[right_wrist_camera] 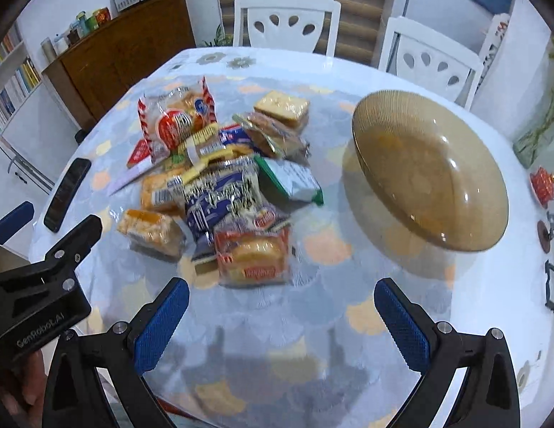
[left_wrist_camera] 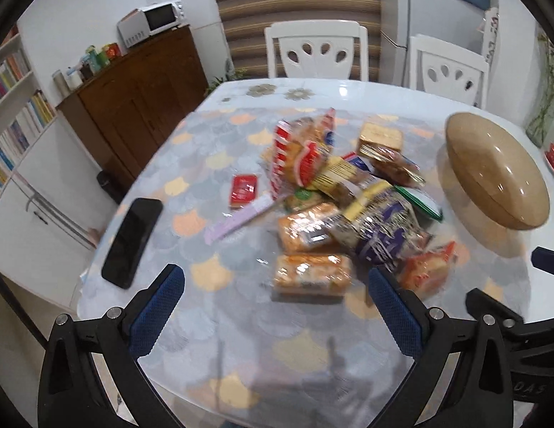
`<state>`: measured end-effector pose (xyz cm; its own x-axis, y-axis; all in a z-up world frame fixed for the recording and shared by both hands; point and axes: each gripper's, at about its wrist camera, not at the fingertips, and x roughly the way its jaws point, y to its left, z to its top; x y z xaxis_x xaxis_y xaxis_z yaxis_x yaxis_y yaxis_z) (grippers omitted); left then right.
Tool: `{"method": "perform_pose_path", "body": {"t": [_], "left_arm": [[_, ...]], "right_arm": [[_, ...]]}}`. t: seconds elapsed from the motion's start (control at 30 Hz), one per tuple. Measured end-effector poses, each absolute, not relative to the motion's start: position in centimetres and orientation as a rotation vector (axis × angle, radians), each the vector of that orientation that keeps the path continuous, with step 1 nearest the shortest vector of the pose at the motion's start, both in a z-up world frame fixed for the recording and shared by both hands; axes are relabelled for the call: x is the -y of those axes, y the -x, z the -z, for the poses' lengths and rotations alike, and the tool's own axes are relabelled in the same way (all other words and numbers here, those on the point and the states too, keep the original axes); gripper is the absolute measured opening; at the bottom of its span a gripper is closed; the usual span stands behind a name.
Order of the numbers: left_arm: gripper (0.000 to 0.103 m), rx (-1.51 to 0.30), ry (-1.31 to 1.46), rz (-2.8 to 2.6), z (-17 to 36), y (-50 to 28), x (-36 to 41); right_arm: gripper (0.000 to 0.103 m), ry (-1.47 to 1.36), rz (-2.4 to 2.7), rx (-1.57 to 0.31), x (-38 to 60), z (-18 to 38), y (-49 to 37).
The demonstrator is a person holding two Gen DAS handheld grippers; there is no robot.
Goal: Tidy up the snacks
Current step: 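Move both tools toward the snack pile beside the brown glass plate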
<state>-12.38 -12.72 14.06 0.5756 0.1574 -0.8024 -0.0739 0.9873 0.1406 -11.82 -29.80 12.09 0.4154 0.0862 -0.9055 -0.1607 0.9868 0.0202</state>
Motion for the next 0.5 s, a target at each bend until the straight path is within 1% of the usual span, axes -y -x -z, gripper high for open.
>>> {"method": "perform_pose_path", "body": {"t": [0.27, 0.5], "left_arm": [[0.102, -0.951, -0.087, -0.061, -13.1, 10.6, 12.7], [0.102, -0.998, -0.108, 0.014, -11.8, 8.6, 10.8]], "right_arm": [[0.103, 0.085, -0.07, -1.136, 29.8, -12.0, 11.3], [0.103, 0.048, 0.009, -1.185, 28.6, -10.8, 10.1]]}}
